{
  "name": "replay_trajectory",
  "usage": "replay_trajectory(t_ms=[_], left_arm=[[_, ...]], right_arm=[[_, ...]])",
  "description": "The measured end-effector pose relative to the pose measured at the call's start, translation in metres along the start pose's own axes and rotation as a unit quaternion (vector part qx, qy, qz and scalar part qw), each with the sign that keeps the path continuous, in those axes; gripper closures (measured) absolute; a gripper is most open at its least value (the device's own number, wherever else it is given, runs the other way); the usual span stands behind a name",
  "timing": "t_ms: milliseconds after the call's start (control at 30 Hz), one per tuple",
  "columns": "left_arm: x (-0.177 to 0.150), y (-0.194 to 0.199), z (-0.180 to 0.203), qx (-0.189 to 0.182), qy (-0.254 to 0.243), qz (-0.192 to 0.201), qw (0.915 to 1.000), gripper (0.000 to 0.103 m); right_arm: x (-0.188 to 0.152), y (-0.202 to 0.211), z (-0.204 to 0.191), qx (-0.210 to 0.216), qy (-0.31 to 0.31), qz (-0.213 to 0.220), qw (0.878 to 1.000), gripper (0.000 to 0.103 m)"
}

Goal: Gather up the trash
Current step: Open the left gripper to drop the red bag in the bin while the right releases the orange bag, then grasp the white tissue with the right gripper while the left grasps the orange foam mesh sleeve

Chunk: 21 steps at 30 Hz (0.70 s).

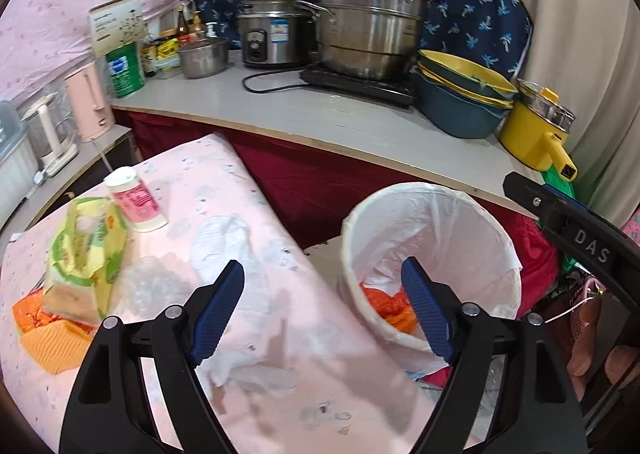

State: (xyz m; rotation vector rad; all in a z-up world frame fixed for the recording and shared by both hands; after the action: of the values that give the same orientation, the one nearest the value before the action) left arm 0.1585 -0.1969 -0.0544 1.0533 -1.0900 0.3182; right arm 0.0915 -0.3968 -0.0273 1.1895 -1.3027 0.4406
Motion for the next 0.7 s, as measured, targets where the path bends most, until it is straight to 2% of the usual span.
replay_trajectory(t_ms=[233, 700], left_arm=[[-0.007, 0.03, -0.051, 0.046, 0.04, 0.006, 0.9981, 0.016], [-0.034, 0.081, -0.159, 0.128, 0.106, 0.013, 0.9861, 0.015]], right_arm=[[0.003, 0.018, -0.042, 0.031, 0.012, 0.007, 0.999, 0.041], [-0.022, 0.041, -0.136, 0.095, 0.052, -0.012, 0.994, 0.04]])
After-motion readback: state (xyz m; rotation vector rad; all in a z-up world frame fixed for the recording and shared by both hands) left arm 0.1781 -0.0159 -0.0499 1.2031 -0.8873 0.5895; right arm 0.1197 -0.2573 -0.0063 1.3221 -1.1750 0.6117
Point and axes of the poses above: each gripper's, at about its wrist camera, not at the fingertips, and y roughly against the way its jaws point, z to its right, x to its top, the point moved 6 cm from there along -y, roughly the way its jaws point, and after that the axes turned 11 degrees about z, right-handed, at the moved point
